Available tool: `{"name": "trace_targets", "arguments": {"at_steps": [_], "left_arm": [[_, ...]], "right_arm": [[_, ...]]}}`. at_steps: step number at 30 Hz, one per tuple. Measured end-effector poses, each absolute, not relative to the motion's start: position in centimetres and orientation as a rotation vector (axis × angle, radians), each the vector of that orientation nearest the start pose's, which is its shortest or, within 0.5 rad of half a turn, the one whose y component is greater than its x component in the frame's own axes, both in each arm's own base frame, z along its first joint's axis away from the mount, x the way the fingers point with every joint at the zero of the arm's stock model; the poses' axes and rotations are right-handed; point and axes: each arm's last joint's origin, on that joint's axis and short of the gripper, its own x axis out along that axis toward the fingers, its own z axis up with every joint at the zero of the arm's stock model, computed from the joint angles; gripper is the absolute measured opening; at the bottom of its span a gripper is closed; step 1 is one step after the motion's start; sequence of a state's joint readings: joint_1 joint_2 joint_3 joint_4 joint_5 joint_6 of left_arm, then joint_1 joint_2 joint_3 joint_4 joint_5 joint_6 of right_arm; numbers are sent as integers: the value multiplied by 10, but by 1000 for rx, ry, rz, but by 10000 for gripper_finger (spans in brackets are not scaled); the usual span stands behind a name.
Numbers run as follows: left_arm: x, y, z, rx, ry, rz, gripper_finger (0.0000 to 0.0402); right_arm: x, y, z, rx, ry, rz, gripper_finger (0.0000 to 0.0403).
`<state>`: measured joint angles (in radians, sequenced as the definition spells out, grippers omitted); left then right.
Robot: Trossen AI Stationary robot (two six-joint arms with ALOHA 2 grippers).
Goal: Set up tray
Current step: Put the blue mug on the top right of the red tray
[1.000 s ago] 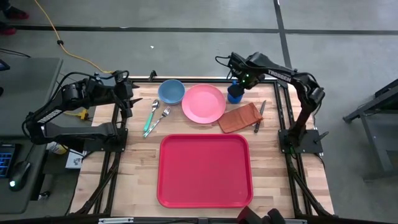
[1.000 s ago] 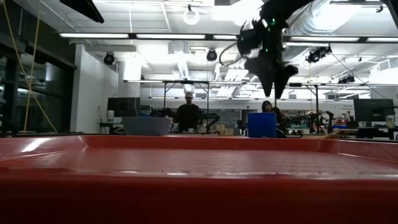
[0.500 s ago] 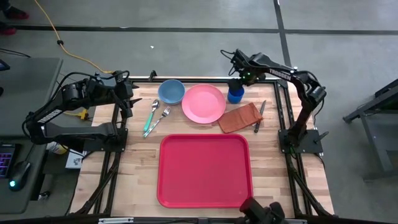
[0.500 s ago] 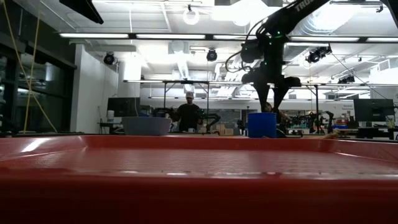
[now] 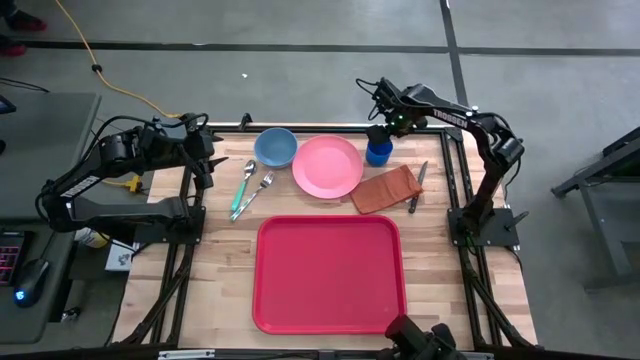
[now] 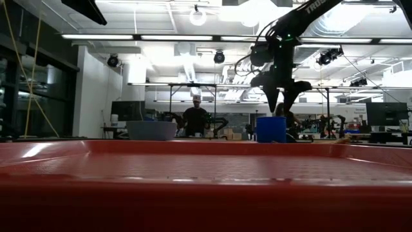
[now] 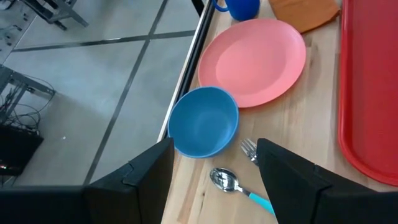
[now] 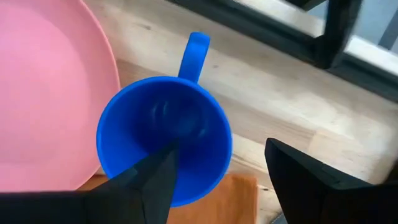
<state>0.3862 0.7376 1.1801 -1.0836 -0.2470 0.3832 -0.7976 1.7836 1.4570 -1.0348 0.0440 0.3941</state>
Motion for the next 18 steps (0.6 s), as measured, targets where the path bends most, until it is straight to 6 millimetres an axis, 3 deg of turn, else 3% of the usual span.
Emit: {"name": "trace_targets", "arguments": {"at_steps": [9, 18], "left_arm": [[87, 43, 383, 312, 759, 478, 262], [86, 43, 381, 297, 782, 479, 262]], "right_arm": [[254, -240, 242, 713, 1219, -805, 220], [276, -216, 243, 603, 1254, -588, 220]]}}
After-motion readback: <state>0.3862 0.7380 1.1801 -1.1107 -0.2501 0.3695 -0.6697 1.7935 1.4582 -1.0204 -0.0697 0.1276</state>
